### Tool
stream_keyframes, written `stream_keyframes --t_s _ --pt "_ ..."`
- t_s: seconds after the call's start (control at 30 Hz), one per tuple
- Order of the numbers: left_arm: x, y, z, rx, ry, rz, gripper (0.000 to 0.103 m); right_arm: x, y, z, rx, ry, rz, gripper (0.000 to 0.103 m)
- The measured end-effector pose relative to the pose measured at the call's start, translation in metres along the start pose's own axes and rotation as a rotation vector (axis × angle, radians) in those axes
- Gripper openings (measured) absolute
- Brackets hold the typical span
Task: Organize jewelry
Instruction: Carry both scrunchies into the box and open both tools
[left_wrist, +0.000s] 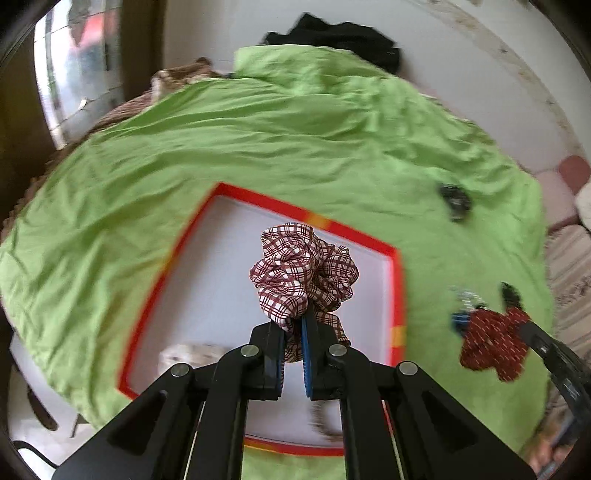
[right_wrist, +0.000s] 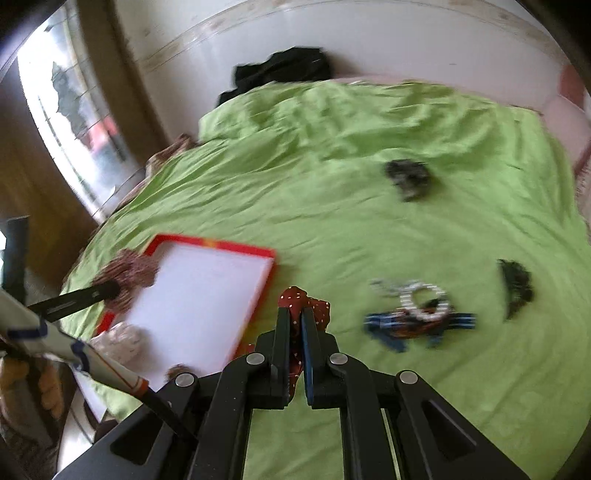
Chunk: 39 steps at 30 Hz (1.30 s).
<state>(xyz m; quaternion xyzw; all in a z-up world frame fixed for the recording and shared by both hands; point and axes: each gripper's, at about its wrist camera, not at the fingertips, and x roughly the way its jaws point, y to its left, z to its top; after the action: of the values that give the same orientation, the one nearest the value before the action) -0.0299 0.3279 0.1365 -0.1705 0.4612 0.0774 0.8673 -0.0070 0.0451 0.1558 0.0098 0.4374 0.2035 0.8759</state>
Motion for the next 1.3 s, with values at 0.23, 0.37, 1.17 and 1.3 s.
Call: stream_keyframes --t_s 0.23,0.37,1.17,1.3 --pt "0.031 0.058 0.000 -0.084 0.050 0.036 0.007 0.041 0.076 -0.003 -0.030 0.098 0.164 0.007" --pt "0.050 0.071 -0.005 -0.112 0.093 0.045 0.007 0.067 0.097 -0.007 -0.018 0.120 0.246 0.007" --pt "-0.002 0.092 -0.012 -0.205 -0.034 0.023 0.043 0.131 0.151 -0.063 -0.201 0.298 0.199 0.023" --pt "-0.019 0.081 -0.017 -0.178 -0.070 0.054 0.044 0.110 0.137 -0.057 -0.168 0.244 0.199 0.052"
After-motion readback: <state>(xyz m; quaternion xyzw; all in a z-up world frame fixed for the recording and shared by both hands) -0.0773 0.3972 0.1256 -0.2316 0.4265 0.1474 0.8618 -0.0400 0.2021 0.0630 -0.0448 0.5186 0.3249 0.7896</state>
